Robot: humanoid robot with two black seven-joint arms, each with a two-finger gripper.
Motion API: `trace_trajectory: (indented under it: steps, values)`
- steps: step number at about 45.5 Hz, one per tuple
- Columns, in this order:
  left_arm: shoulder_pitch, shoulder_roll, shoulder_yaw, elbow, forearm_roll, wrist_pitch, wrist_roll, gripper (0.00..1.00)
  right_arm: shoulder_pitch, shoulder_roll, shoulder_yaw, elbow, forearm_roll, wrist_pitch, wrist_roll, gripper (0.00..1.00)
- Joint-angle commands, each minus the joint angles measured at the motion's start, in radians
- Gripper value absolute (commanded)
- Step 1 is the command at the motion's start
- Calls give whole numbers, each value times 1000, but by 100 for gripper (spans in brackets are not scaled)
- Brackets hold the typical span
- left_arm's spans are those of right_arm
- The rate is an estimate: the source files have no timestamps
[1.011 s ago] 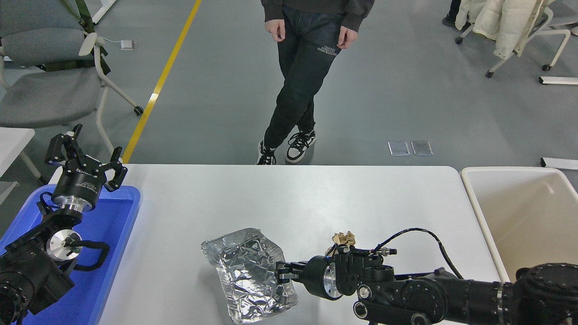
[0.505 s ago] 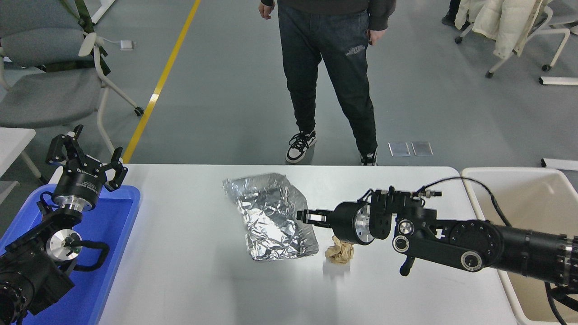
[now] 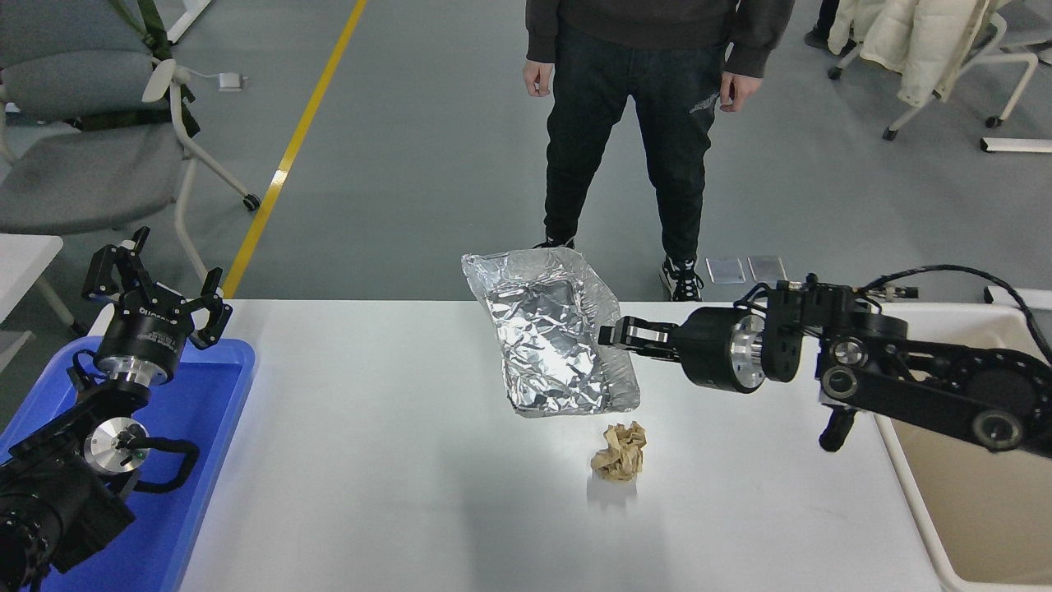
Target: Clean the table surface
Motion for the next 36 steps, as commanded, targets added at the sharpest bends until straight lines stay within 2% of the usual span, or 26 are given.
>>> trace_trajectory:
  steps: [1,17,29,36]
  values:
    - [1,1,0,1,0,2,0,100,13,-138,105,54,22,106,-2,0]
    - [1,-1,0,-1,0,2,0,100,-51,-310,108,37,24,123,18,0]
    - [1,1,0,1,0,2,0,100,-108,-517,110,-11,151,118,148,0]
    - [1,-1,0,-1,0,2,0,100,-151,-583,101,-83,189,118,220,0]
